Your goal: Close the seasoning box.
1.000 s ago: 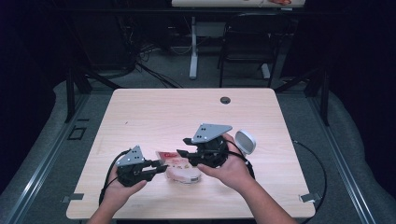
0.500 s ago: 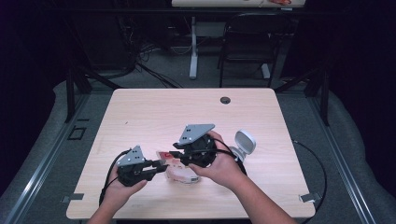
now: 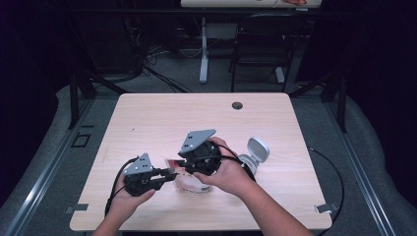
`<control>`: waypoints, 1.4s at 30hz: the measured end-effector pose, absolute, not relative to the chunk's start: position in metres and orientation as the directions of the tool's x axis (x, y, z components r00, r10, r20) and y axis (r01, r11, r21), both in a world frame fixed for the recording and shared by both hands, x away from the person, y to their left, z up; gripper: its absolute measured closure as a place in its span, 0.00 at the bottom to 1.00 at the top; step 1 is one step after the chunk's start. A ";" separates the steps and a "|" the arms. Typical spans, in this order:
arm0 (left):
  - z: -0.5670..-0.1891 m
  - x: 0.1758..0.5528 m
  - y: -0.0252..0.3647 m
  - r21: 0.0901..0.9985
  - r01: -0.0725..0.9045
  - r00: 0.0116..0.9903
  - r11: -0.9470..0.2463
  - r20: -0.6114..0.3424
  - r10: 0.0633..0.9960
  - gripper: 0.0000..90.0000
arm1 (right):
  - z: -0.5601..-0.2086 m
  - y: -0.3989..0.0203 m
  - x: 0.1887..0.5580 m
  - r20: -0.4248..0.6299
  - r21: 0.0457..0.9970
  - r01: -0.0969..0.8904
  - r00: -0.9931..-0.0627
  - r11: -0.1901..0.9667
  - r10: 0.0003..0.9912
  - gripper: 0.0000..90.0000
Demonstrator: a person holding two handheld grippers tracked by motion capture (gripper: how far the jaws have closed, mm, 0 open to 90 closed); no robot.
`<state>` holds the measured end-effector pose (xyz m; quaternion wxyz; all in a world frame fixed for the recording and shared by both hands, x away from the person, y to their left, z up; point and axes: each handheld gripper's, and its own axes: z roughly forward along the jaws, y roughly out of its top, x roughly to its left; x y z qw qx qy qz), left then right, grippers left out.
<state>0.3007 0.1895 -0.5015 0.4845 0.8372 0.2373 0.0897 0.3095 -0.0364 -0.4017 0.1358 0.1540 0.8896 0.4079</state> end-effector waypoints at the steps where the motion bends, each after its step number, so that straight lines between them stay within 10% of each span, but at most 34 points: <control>1: -0.501 0.301 0.190 0.854 0.311 0.871 -0.418 -0.080 0.484 0.85 | -0.402 -0.036 0.310 -0.116 0.768 0.163 -0.916 0.620 0.385 0.82; 42: -0.501 0.300 0.188 0.854 0.297 0.874 -0.427 -0.064 0.481 0.85 | -0.410 -0.022 0.322 -0.084 0.692 0.189 -0.937 0.697 0.338 0.99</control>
